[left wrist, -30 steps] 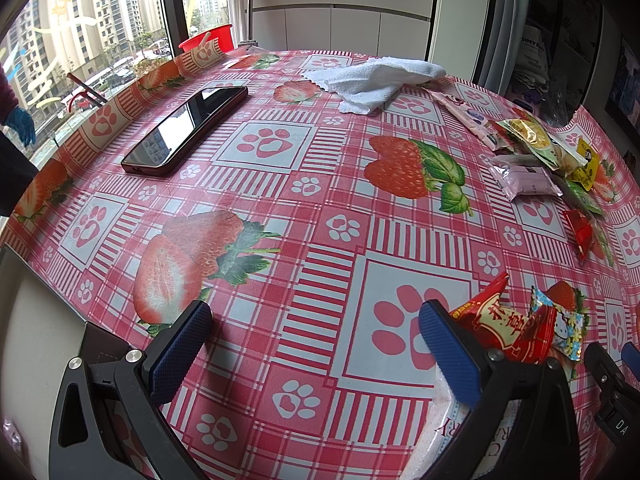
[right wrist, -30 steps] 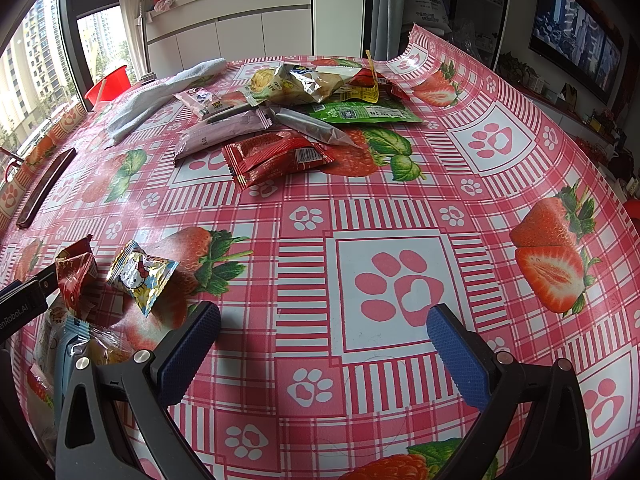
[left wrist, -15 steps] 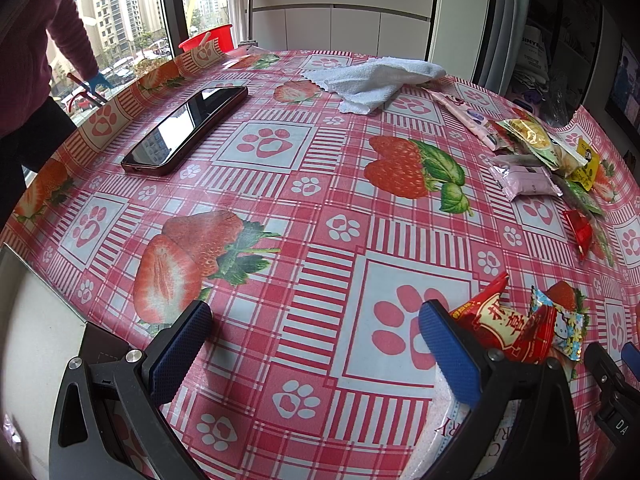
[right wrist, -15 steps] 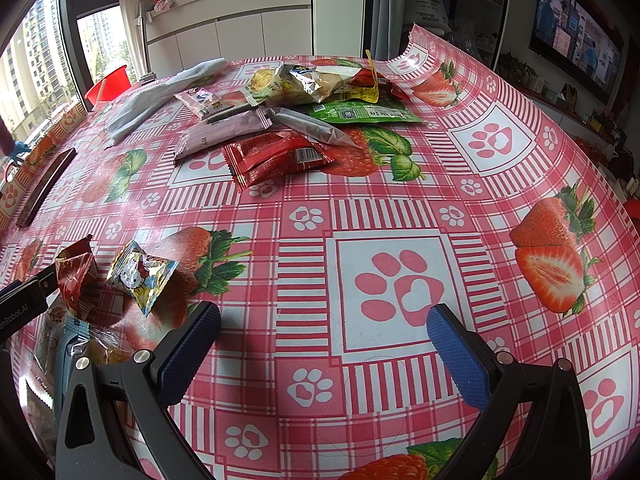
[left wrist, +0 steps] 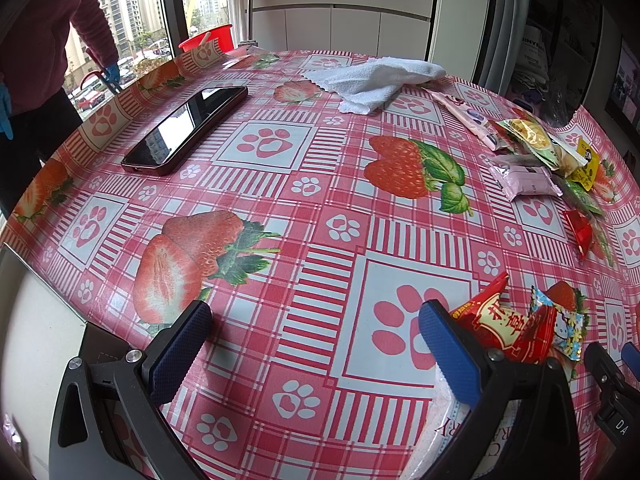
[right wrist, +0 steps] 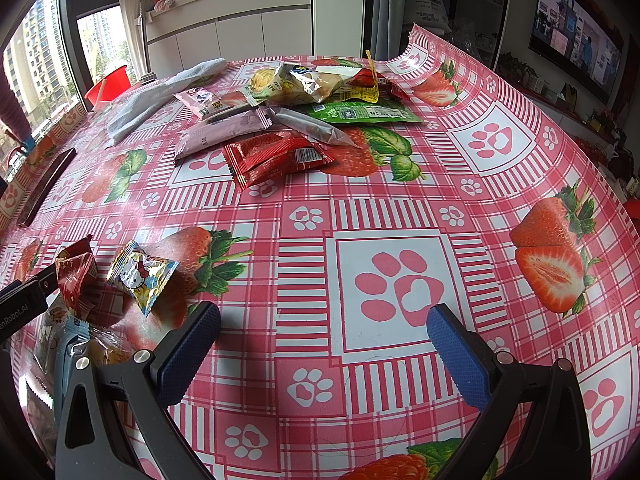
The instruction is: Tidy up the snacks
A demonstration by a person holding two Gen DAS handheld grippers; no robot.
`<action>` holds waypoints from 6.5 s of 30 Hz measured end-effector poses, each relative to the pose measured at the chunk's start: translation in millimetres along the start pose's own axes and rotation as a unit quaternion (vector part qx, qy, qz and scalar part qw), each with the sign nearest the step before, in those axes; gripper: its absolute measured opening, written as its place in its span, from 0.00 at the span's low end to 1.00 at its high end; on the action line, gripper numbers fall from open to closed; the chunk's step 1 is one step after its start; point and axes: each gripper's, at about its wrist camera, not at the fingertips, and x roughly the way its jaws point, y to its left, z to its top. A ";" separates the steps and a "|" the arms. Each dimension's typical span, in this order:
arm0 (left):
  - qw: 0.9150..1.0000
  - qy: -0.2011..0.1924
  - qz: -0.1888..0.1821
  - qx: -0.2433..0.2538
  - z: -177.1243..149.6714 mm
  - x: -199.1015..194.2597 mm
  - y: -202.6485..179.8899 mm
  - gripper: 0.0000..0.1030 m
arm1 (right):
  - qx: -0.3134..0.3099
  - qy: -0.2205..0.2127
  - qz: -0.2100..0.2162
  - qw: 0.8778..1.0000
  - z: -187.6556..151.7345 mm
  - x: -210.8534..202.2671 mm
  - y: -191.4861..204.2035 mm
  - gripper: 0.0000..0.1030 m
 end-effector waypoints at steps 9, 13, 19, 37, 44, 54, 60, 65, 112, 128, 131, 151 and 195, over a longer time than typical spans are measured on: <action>1.000 0.000 0.000 0.000 -0.7 -0.7 -0.8 1.00 | 0.000 0.000 0.000 1.000 -0.1 -0.2 -0.4 1.00; 1.000 0.000 0.000 0.000 -0.6 -0.9 -0.3 1.00 | 0.000 0.000 0.000 1.000 -0.1 0.0 -0.3 1.00; 1.000 0.000 0.000 0.000 -0.8 -1.2 -0.2 1.00 | 0.000 0.000 -0.001 1.000 -0.2 0.4 0.1 1.00; 1.000 0.000 0.000 0.000 -1.3 -2.2 0.4 1.00 | 0.000 0.000 -0.001 1.000 0.0 0.2 0.3 1.00; 1.000 0.000 0.000 0.000 -1.9 -2.8 -0.4 1.00 | 0.000 0.000 -0.001 1.000 0.0 0.1 0.1 1.00; 1.000 0.000 0.000 0.000 -2.2 -3.4 -0.3 1.00 | 0.000 0.000 -0.001 1.000 0.2 0.0 0.1 1.00; 1.000 0.000 0.000 0.000 -2.4 -3.7 -0.3 1.00 | 0.000 0.000 -0.002 1.000 0.2 0.3 0.5 1.00; 1.000 0.000 0.000 0.000 -2.6 -4.0 -0.2 1.00 | 0.000 0.000 -0.002 1.000 0.2 0.0 0.2 1.00; 1.000 -0.001 0.000 -0.001 -4.0 -6.6 0.7 1.00 | -0.001 0.000 -0.003 1.000 -0.1 -0.1 0.6 1.00; 1.000 -0.001 0.000 -0.001 -4.7 -7.6 0.4 1.00 | -0.001 0.000 -0.004 1.000 0.0 -0.1 0.7 1.00; 1.000 -0.001 0.000 -0.001 -4.8 -7.8 0.5 1.00 | -0.001 0.000 -0.004 1.000 0.1 -0.5 0.3 1.00; 1.000 0.016 -0.005 0.009 -2.9 -10.3 1.6 1.00 | -0.001 0.000 -0.004 1.000 0.1 -0.1 0.5 1.00; 0.946 0.320 -0.008 0.052 -95.1 -63.5 42.3 0.91 | 0.018 0.412 0.118 0.903 -101.3 -72.2 9.8 1.00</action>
